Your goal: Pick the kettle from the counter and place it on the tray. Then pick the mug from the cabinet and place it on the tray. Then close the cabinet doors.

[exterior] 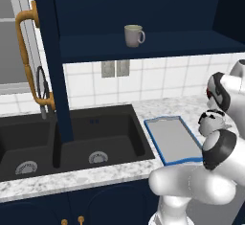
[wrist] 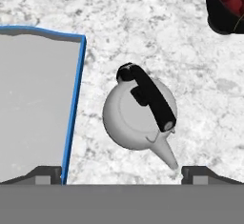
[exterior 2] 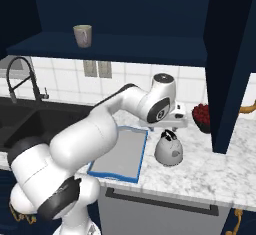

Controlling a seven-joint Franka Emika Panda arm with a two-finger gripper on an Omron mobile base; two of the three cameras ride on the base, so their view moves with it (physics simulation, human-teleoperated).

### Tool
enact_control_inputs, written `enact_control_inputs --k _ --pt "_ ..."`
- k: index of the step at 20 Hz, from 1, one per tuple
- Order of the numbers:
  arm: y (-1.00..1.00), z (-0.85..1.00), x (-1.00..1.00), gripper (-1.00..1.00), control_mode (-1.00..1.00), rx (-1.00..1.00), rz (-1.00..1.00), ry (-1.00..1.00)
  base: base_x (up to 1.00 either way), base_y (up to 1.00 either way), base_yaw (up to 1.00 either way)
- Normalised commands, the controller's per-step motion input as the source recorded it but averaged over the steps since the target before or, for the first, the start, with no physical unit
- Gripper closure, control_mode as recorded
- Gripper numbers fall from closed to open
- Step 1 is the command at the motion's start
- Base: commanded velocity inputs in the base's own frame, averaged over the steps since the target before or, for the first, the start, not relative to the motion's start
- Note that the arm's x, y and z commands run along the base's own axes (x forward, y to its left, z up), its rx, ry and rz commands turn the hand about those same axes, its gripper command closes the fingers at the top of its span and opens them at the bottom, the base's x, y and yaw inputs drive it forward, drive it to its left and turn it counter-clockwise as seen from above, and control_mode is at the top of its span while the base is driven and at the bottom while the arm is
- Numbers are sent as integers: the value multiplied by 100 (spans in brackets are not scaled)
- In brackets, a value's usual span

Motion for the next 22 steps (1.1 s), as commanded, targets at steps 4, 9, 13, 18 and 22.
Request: enact_control_inputs --k 4,9,13,18,22 --pt "-31 -29 49 -100 -100 0 4 11 0 0 0" --pt "-27 -33 16 -100 -100 0 2 1 0 0 0" --pt "-16 -23 0 -100 -100 0 0 -1 0 0 0" --pt "0 -18 10 -100 -100 0 0 1 0 0 0" --pt "1 -16 26 -100 -100 0 0 0 0 0 0"
